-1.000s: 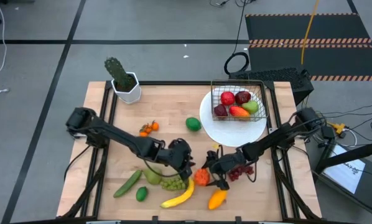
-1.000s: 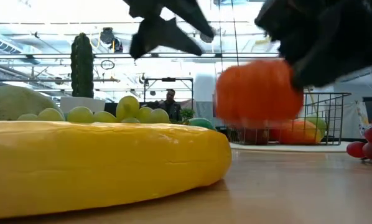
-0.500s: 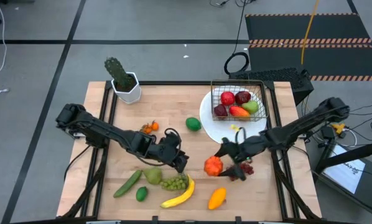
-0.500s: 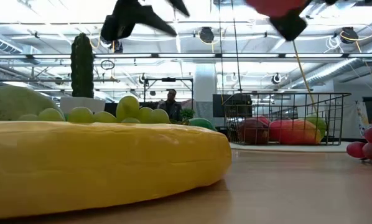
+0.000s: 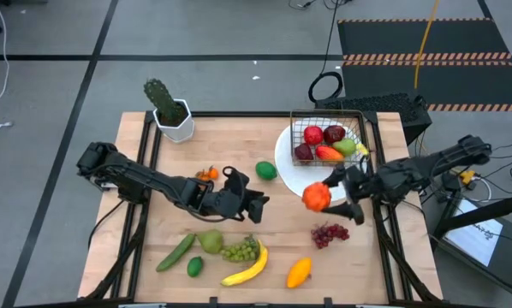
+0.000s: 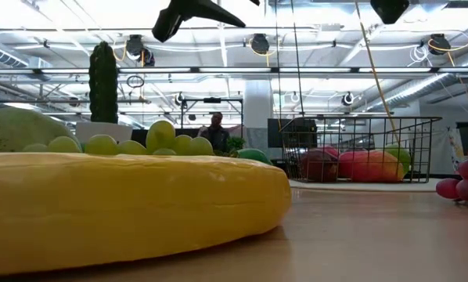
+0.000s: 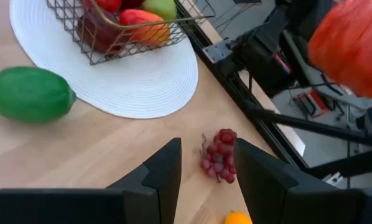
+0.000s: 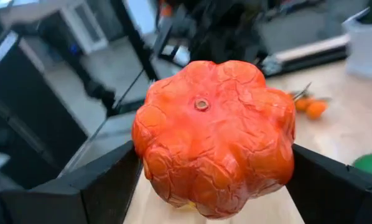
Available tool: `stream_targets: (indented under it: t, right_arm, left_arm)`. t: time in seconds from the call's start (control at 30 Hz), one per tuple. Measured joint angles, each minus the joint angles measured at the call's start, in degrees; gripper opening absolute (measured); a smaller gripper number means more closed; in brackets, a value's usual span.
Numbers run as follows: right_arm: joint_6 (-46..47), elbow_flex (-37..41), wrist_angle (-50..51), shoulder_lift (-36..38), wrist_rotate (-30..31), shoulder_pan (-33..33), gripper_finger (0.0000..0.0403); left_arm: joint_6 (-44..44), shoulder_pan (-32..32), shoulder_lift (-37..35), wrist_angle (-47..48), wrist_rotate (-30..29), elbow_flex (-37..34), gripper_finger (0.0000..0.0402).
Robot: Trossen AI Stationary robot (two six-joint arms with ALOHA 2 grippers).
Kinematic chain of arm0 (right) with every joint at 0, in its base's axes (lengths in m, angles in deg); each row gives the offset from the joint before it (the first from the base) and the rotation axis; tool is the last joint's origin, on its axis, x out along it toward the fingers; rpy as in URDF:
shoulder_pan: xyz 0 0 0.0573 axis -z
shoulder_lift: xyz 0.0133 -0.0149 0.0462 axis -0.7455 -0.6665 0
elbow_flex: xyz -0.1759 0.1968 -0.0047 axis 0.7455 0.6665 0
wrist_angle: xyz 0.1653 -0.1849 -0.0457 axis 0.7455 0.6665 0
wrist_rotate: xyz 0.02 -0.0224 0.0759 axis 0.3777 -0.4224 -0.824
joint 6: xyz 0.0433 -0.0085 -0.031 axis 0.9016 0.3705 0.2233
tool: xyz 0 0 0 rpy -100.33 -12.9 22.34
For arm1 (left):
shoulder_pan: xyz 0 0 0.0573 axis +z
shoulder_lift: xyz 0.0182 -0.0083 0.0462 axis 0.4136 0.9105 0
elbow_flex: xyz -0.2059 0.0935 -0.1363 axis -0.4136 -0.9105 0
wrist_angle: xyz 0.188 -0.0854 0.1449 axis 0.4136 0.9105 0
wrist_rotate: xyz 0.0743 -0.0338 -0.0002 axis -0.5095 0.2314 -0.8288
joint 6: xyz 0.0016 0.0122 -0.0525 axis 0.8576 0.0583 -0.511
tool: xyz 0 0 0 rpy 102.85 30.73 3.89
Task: Build produce basket
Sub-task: Put the orange pumpkin into the gold wire basket
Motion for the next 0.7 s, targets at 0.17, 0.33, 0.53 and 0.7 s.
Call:
stream_targets:
  t: [0.17, 0.33, 0.53, 0.7]
  right_arm:
    - [3.46, -0.01, -0.71, 3.54, 0.96, 2.71, 0.0357]
    - [11.74, -0.01, -2.17, 4.7, 0.71, 5.52, 0.0357]
    - [26.36, -0.01, -2.39, 4.42, 0.33, 8.17, 0.0357]
    - [41.76, 0.02, -0.92, 4.03, -3.87, 9.1, 0.0357]
  left_arm:
    - [-2.12, 0.13, 0.0, 0.0, 0.04, 0.0, 0.0145]
    - [-2.31, 0.08, 0.0, 0.02, 0.04, 0.0, 0.0145]
    - [-1.45, -0.05, 0.0, 0.03, 0.09, 0.0, 0.0145]
    - [0.64, -0.03, 0.0, -0.03, 0.9, 0.0, 0.0145]
